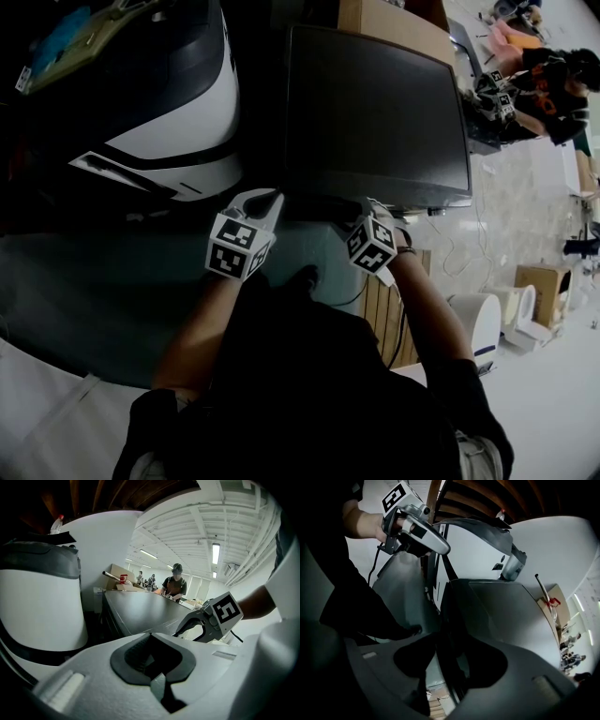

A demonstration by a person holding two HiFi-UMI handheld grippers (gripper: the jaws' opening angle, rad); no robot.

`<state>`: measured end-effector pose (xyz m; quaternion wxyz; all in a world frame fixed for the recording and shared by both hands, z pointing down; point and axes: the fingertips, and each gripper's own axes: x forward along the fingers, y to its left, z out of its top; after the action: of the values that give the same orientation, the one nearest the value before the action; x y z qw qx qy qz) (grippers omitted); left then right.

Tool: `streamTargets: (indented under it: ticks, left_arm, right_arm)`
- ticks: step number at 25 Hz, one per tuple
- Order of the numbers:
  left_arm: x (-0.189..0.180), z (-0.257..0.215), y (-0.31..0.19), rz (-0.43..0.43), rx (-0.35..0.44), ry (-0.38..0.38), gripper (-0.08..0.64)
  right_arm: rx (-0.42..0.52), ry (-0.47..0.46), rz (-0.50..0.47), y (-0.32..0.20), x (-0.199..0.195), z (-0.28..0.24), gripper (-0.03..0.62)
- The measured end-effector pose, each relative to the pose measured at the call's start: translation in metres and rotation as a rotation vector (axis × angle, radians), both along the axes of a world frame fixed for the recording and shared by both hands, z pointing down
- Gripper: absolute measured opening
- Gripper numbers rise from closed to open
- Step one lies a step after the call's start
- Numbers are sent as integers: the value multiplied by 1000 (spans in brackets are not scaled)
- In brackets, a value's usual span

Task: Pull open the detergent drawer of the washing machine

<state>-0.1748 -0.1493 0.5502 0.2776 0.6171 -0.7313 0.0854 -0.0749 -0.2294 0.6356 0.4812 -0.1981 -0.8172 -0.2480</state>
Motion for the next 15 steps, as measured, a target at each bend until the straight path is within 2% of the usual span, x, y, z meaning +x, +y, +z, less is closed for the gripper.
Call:
streamTargets:
  ticks: [8,15]
  left_arm:
    - [3,4,1,-2,-8,2,11]
    - [4,1,3,-8,-3,0,11]
  right_arm:
    - [81,20,-86,0,1,4,186]
    - [55,19,-95,1,3,2,178]
